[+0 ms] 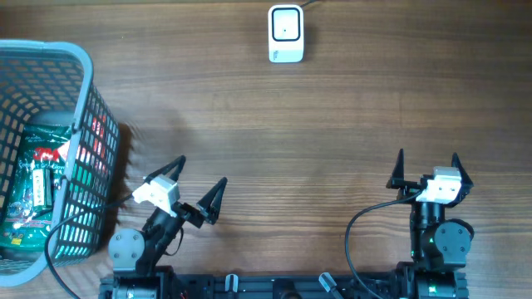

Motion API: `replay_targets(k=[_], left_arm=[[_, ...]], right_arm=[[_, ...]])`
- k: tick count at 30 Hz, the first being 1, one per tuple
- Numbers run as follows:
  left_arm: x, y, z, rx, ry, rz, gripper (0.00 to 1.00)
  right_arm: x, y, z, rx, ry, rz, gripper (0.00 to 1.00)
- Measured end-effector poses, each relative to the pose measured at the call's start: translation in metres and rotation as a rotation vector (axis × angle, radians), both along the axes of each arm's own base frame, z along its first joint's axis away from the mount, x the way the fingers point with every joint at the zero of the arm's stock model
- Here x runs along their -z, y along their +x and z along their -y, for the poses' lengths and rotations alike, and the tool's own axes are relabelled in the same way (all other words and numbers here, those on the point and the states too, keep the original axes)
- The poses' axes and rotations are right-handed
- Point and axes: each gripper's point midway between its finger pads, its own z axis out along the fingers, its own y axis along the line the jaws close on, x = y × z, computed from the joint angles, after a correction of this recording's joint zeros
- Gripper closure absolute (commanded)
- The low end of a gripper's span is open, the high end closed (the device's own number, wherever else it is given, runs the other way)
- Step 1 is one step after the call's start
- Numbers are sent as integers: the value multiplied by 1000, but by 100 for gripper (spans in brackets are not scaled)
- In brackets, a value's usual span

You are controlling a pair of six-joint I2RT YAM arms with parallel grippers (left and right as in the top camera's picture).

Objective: Scan the item barcode
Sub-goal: 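Reach the left gripper into the grey basket toward a green-capped jar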

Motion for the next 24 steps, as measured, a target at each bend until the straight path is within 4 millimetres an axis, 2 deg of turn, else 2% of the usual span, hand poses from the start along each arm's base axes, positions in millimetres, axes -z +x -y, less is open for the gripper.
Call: replay_targets(k=[5,8,9,12,15,16,17,18,19,22,24], left_arm=[[-15,-5,6,48,-91,7,0],[-15,-6,8,61,-144,-41,0],[-23,-6,8,62,-157,-49,0],[-78,-8,8,61,-177,-68,0],[-123,16,0,-10,-195,-245,0],[-131,23,-4,-41,-193,-270,0],[-133,28,-10,-94,-193,-387,0],[-144,35,-18,-155,-186,-473,0],[-160,39,-23,-185,-173,-484,0],[-170,47,-27,-220,-114,-664,0],[-156,56,-28,-219,-75,-737,0]], right_arm=[[0,0,0,0,0,0,0],[0,0,0,0,0,0,0],[0,0,0,0,0,0,0],[1,0,0,0,0,-6,0],[2,1,0,0,1,-10,0],[2,1,0,0,0,-8,0],[3,1,0,0,0,-11,0],[2,1,0,0,0,-10,0],[2,1,0,0,0,-9,0],[2,1,0,0,0,-9,0],[2,1,0,0,0,-10,0]])
